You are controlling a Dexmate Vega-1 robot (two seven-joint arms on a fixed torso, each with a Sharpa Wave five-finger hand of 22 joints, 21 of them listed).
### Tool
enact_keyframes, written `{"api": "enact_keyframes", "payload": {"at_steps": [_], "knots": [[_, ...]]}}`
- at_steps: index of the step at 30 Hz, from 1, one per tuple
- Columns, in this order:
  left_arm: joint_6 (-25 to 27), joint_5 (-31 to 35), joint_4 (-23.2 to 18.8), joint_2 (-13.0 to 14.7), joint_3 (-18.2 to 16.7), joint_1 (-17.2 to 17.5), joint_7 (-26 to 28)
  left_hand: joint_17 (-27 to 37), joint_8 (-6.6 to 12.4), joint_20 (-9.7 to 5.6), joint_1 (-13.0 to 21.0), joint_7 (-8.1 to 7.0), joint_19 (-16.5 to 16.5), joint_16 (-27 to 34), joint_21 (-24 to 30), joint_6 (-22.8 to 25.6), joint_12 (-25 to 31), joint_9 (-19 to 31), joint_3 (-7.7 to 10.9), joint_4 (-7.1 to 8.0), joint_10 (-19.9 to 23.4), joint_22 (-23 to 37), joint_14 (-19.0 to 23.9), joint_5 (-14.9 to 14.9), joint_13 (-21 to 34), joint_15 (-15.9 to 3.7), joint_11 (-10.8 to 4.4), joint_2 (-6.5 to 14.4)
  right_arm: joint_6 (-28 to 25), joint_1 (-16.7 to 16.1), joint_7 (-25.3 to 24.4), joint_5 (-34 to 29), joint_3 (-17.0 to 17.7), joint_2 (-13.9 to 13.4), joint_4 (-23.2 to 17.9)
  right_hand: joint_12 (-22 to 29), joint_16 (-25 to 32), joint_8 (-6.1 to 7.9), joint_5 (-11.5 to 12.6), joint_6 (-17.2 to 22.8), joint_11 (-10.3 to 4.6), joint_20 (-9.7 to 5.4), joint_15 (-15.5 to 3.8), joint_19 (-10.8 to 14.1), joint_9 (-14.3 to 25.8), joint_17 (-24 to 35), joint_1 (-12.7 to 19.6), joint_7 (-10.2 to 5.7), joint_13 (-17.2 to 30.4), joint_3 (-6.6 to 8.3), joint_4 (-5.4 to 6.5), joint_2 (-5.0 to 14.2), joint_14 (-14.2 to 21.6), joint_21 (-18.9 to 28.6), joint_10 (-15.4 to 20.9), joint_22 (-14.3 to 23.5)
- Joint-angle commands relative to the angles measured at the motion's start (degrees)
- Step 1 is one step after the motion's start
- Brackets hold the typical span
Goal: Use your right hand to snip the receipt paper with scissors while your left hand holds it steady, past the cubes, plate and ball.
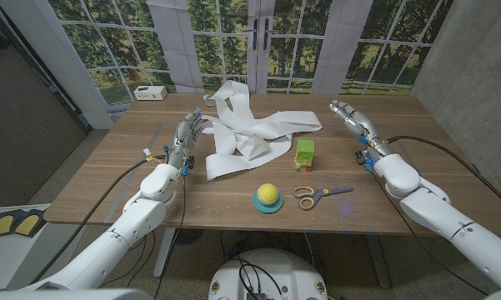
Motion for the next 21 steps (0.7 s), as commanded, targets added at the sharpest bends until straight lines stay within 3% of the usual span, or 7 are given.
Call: {"api": "enact_keyframes", "payload": {"at_steps": [1,12,21], "knots": [[0.2,0.2,2.4,-0.7,1.1,-1.2,-0.8,0.3,0.23,-0.26,0.6,0.29,0.4,0.0,0.2,0.7,0.0,0.1,0.41,-0.03,0.6,0.2,-0.1,0.2,0.2,-0.4,-0.26,0.1,-3.6,-3.8,-2.4,-5.6,2.2,-3.8,-6.0,0.0,0.3,0.09,-0.1,-0.2,-0.2,0.29,0.06,0.6,0.1,0.2,1.1,0.3,0.1,0.06,-0.49,-0.01,0.4,0.1,0.5,0.2],[0.8,0.6,-0.5,0.1,0.7,0.5,0.7,0.3,0.19,-0.36,0.6,0.25,0.4,0.0,0.2,0.8,0.1,0.1,0.45,-0.04,0.8,0.2,0.0,0.2,0.2,-0.4,-0.13,0.1,-3.8,-7.0,-2.9,-7.3,4.3,-5.7,-8.4,0.1,0.3,-0.09,-0.3,-0.4,-0.29,0.36,-0.15,0.9,0.1,0.2,2.6,0.3,0.2,0.65,-1.38,0.24,0.7,0.1,1.4,0.2],[1.1,0.9,0.0,0.7,1.1,-0.1,-0.4,0.3,0.17,-0.35,0.7,0.24,0.5,0.0,0.2,0.8,0.0,0.1,0.48,-0.05,0.7,0.2,0.0,0.2,0.2,-0.43,-0.18,0.2,-4.6,-10.6,-6.4,-14.2,5.4,-7.1,-11.0,0.6,0.3,-0.01,-0.6,0.0,-1.06,0.15,-0.83,1.2,0.1,0.2,4.7,0.25,0.3,1.68,-2.64,0.86,1.0,0.1,3.4,0.2]]}}
